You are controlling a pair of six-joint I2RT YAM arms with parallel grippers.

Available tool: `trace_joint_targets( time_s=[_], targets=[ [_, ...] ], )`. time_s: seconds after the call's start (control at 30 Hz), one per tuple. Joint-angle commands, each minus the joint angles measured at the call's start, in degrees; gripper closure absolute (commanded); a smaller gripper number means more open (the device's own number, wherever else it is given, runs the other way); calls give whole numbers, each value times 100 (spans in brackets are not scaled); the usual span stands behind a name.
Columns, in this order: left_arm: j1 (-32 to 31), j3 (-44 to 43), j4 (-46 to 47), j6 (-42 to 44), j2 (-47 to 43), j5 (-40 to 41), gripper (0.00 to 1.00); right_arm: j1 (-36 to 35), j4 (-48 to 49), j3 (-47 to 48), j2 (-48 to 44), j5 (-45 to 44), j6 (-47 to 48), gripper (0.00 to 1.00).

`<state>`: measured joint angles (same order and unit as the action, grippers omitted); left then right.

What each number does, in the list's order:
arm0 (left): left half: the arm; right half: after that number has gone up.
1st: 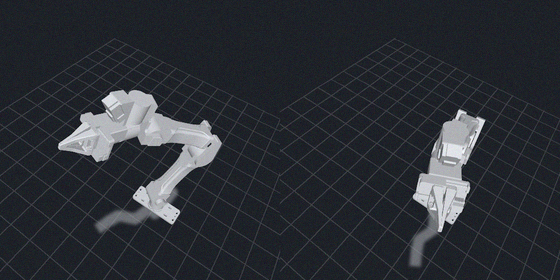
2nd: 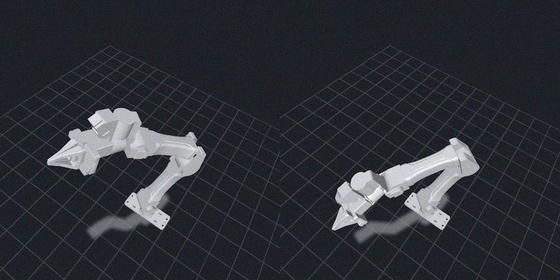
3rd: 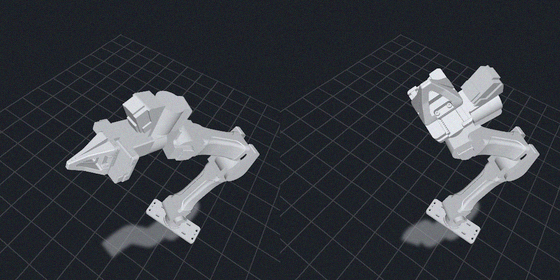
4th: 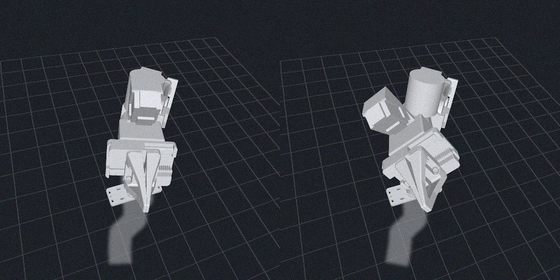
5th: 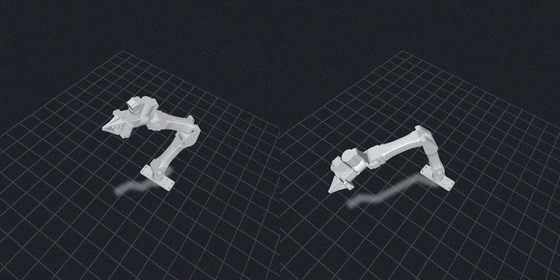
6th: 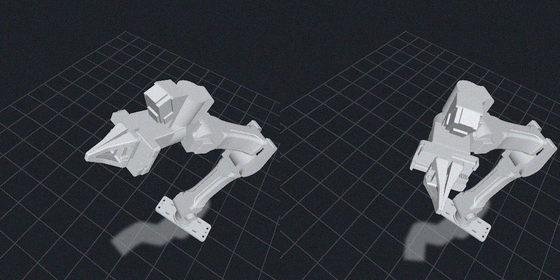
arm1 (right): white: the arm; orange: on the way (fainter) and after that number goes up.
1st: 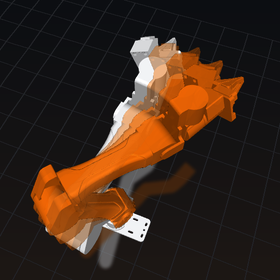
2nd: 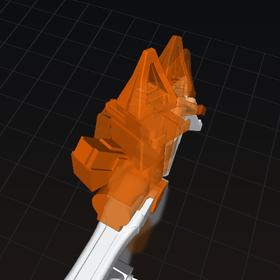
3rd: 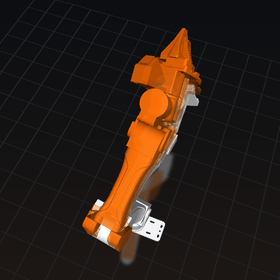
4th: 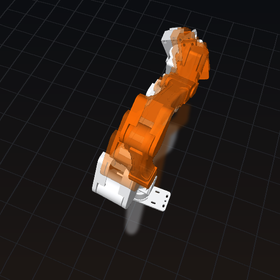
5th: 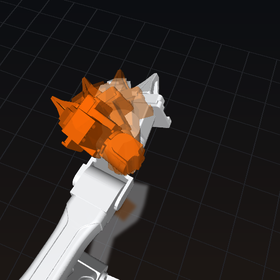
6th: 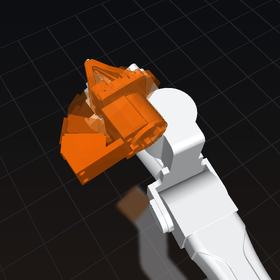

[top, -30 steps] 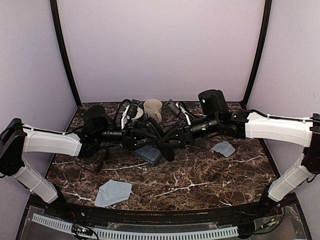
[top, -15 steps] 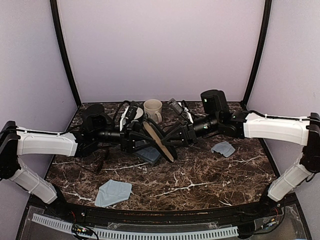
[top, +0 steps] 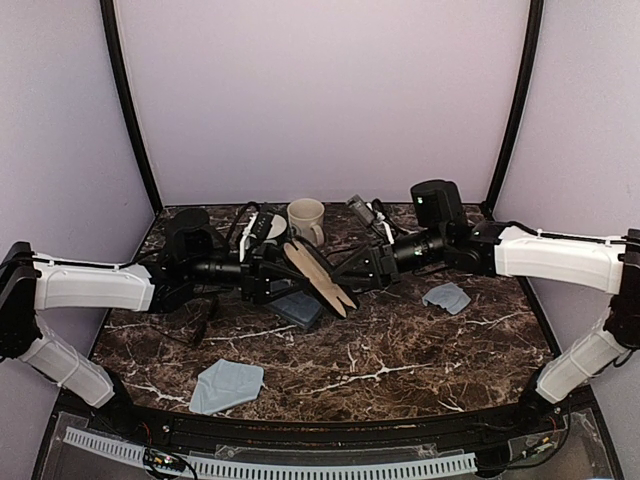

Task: Organize the sunglasses
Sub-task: Rotate the sunglasses case.

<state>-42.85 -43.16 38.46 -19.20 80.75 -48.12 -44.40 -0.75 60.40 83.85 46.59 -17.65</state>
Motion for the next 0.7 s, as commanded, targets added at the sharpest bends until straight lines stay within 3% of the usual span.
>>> trace_joint_targets(
  time_s=[0.0,0.4,0.67],
  targets=[
    [-66,-35,356,223,-393,-783,100,485,-428,-209,-31,-1240,-303,34],
    [-57,-36,294,238,-304,-627,100,492,-470,-332,-157,-1492,-331,36],
    [-54,-275,-355,185,-172,71,100,397,-496,-323,-796,-1096,242,32]
  ],
)
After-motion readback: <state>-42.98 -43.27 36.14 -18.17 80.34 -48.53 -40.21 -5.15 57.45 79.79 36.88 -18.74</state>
